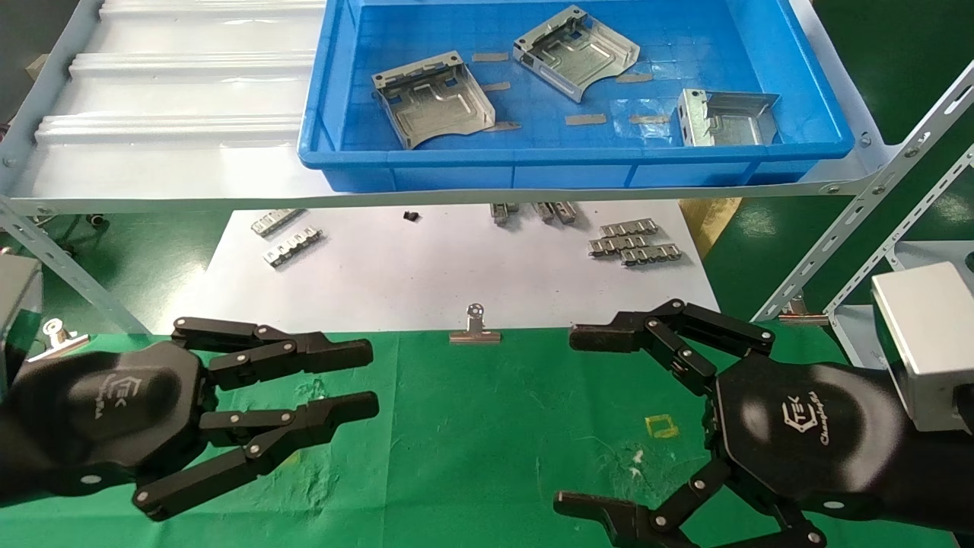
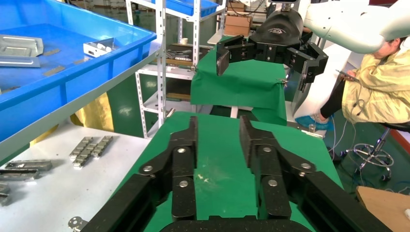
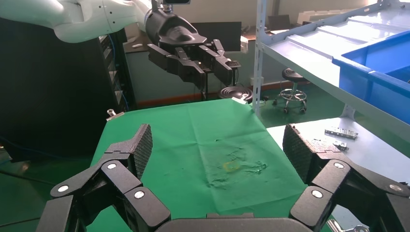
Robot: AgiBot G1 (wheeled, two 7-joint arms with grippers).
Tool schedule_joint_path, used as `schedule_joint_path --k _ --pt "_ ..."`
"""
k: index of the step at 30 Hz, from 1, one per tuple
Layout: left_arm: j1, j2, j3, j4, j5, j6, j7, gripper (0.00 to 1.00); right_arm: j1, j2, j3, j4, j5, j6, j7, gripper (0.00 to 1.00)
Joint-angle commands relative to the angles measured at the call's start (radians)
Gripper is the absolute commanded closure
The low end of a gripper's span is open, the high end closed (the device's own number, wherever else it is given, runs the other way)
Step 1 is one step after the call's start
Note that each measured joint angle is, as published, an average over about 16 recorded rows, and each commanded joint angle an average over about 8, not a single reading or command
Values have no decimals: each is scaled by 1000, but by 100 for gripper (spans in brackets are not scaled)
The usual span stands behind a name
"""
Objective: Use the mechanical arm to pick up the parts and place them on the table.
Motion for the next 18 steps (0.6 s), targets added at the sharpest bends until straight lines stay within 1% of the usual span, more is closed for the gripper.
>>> schedule_joint_path --k 1,18 --pt "0 0 0 0 0 0 0 100 0 0 0 0 0 0 0 0" --pt "0 0 0 0 0 0 0 100 0 0 0 0 0 0 0 0"
